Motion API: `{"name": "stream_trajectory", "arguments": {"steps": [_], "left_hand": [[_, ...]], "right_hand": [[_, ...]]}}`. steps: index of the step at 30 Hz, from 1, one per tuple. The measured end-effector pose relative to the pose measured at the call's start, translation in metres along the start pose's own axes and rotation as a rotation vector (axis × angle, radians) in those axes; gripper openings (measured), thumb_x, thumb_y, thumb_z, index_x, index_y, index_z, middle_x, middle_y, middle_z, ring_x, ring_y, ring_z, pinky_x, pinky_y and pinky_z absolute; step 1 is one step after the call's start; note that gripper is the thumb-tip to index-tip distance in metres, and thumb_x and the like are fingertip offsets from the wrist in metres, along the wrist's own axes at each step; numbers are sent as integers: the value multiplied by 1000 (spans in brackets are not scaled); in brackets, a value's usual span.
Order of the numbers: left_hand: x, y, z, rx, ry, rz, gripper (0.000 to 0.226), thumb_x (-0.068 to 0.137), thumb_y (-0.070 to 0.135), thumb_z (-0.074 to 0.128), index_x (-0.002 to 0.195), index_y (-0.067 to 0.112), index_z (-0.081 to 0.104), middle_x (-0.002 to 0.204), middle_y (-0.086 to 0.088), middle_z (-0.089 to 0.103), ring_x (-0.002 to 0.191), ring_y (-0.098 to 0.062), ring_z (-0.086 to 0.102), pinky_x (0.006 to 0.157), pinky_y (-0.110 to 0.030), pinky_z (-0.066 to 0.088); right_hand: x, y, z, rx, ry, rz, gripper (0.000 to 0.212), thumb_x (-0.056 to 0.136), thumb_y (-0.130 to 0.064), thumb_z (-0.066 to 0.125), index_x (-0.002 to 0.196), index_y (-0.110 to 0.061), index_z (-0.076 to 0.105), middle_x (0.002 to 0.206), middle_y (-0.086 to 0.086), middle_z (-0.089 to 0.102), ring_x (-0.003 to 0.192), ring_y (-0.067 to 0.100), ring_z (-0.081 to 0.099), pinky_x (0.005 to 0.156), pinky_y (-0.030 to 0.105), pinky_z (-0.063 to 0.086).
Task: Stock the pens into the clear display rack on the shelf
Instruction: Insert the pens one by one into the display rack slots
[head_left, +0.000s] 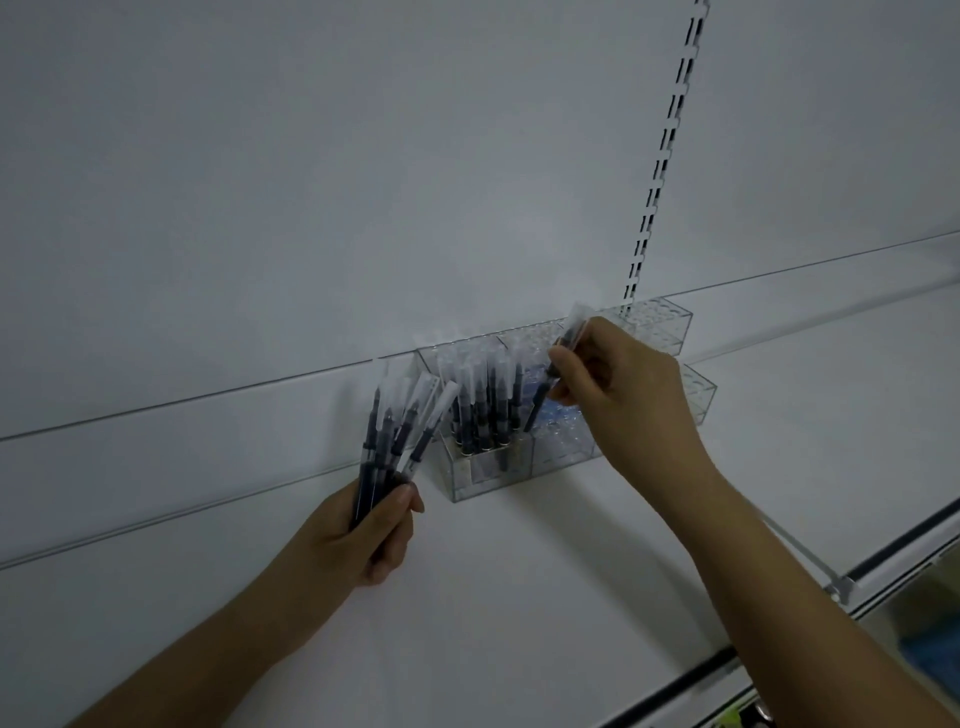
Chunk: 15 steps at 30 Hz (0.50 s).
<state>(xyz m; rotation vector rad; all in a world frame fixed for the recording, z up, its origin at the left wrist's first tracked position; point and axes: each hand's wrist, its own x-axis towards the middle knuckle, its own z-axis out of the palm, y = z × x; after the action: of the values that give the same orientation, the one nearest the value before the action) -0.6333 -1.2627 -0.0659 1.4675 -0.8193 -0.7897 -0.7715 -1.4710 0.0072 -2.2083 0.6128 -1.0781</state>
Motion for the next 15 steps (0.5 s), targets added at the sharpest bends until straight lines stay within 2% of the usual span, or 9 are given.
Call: {"name": "stream_trajectory", "arguments": {"steps": [2, 5, 6, 11, 13, 15], "left_hand": [[0, 0, 0, -7, -7, 7, 34, 91, 37, 53, 94, 3, 57, 57, -3, 45, 46, -12, 36, 43, -19, 32], [0, 0, -1, -9, -27, 27, 30, 89, 33, 51, 97, 4, 57, 59, -4, 44, 46, -12, 35, 42, -19, 30], [0, 0, -1, -16, -32, 31, 30, 90, 32, 51, 97, 4, 56, 60, -4, 44, 46, -12, 35, 42, -20, 30], [1, -1, -1, -45, -34, 27, 28, 94, 31, 54, 98, 3, 56, 60, -2, 44, 46, -11, 36, 41, -19, 29], [3, -4, -2, -49, -41, 33, 28, 91, 31, 54, 98, 4, 58, 61, -3, 43, 46, -11, 36, 42, -19, 30], [2, -4, -2, -44, -45, 49, 27, 89, 31, 52, 98, 7, 60, 61, -5, 42, 47, -11, 36, 42, -19, 30]], "right_hand": [[5, 2, 3, -65, -59, -26, 22, 97, -26, 60, 81, -12, 56, 70, -4, 71, 66, -3, 68, 68, 21, 54], [9, 9, 16, -182, -245, -13, 23, 96, -29, 61, 81, -12, 59, 75, 4, 72, 71, 14, 71, 72, 38, 57], [8, 12, 21, -214, -282, -10, 26, 96, -30, 61, 80, -10, 59, 75, 6, 71, 72, 19, 71, 73, 40, 57], [4, 17, 24, -235, -254, 12, 30, 94, -35, 63, 78, -10, 60, 71, 4, 70, 68, 19, 70, 71, 38, 57], [-2, 18, 23, -246, -244, 36, 30, 92, -42, 64, 85, -13, 65, 74, 1, 70, 71, 15, 68, 73, 33, 56], [-14, 16, 22, -232, -167, 70, 33, 89, -50, 63, 90, -17, 67, 73, -6, 69, 70, 8, 66, 71, 26, 53]]}}
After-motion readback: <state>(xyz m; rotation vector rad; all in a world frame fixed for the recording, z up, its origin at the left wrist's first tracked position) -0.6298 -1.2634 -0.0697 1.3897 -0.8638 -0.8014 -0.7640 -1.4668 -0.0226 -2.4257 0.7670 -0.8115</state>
